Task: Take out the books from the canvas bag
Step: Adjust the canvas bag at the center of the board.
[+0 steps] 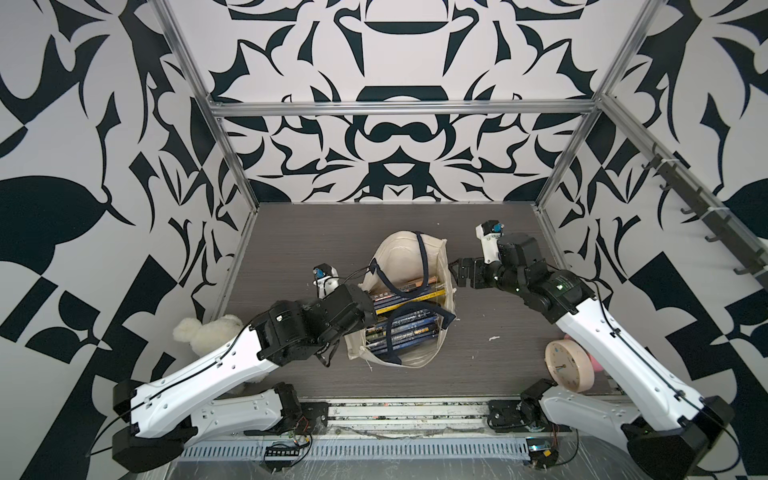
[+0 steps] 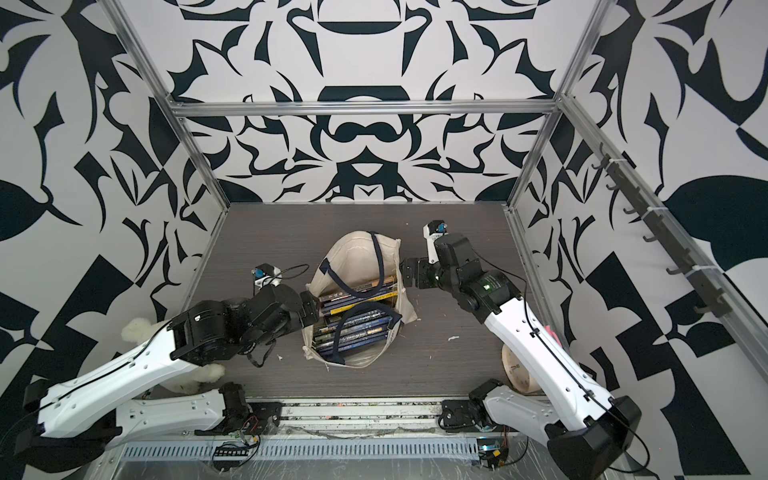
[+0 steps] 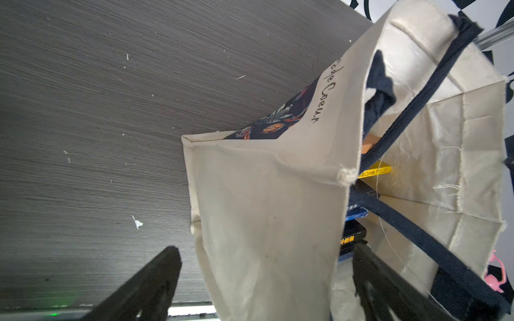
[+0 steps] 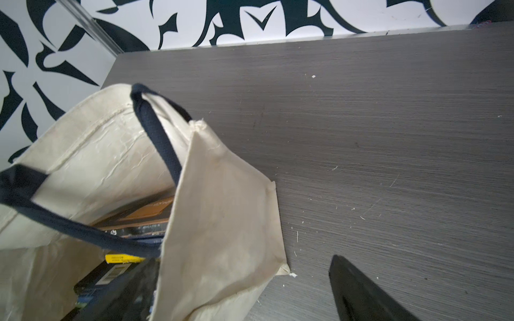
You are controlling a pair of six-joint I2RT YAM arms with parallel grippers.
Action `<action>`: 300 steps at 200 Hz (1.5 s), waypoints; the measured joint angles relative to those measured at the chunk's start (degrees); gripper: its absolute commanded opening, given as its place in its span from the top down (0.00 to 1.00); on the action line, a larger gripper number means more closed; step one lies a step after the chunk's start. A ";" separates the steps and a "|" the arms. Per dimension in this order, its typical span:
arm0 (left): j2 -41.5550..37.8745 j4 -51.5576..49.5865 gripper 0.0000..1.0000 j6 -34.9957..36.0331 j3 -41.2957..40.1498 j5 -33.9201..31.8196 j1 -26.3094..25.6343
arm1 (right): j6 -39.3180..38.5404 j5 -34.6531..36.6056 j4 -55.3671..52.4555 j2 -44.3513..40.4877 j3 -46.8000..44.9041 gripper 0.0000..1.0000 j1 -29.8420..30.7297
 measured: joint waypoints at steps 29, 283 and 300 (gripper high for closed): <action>0.07 0.61 0.00 -0.72 -1.62 0.11 -0.04 | -0.72 -0.02 -0.55 -0.37 0.02 0.00 1.64; 3.13 10.03 1.00 0.74 -8.50 -0.72 -0.07 | -1.99 2.95 -2.03 12.85 4.22 0.25 9.79; 3.98 10.62 1.00 1.05 -8.52 -0.81 0.44 | -2.01 3.80 -2.29 14.38 4.72 0.35 9.79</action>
